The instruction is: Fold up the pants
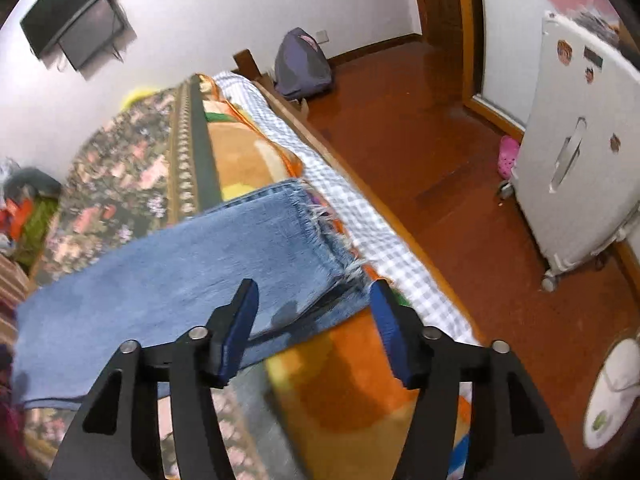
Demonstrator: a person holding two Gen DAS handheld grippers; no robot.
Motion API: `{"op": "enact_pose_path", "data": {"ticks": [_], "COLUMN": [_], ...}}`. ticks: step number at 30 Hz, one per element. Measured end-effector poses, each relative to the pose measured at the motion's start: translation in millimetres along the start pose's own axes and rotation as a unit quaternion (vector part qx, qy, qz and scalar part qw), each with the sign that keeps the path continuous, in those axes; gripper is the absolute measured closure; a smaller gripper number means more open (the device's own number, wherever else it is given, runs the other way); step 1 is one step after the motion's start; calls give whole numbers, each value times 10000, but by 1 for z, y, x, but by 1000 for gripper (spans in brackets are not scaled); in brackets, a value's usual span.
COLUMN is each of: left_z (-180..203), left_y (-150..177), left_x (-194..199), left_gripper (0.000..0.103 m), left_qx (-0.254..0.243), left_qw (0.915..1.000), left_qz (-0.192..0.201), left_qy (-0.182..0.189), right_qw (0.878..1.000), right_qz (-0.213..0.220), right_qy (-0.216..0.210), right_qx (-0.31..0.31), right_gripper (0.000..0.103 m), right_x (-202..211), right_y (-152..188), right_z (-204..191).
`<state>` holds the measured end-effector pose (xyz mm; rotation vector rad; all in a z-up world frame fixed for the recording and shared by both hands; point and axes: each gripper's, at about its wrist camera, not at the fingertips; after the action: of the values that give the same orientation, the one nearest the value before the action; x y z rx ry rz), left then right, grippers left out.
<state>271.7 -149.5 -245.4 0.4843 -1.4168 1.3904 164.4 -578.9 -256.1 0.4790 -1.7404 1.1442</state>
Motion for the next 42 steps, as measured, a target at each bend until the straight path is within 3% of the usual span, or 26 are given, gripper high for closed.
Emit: {"op": "enact_pose_path", "data": {"ticks": [9,13,16,20,22,30,36,42], "left_z": [20,24,23,19,15,0,-12,-29], "left_y": [8,9,9,8,7,4,6,17], "left_x": [-44,-46,-46,-40,-31,22,62,90], "left_gripper": [12,11,11,11,11,11,11,11], "left_qx": [-49,-119,-104,-95,-80,-25,-62,-2], "left_qw": [9990,9991,9992,9992,9995,9995,9971,9944], "left_qz": [-444,-393,-384,-392,-290,308,703,996], "left_qy": [99,63,82,52,11,-110,-295,-364], "right_qw": [9934,9913,9919,9922,9913,9899,9764,9564], "right_qz": [-413,-443,-236,2,17,792,1484,1728], "right_qy": [-501,-556,-563,-476,-637,-876,-1544,-2336], "right_qx": [-945,-1112,-1111,-1149,-1153,-780,-293,300], "right_gripper": [42,42,52,85,94,95,95,95], "right_x": [-29,-44,-41,-33,-30,32,99,139], "right_y": [16,15,17,11,6,-20,-35,-36], "right_z": [8,5,3,5,7,-21,-73,-142]}}
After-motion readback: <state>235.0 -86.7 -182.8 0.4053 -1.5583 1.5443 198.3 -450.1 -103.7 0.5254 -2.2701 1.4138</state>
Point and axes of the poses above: each gripper's, at about its wrist camera, not at the fingertips, and x roughly against the way its jaws point, z to its right, y to its underside, and after that the axes turned 15 degrees about y, right-handed
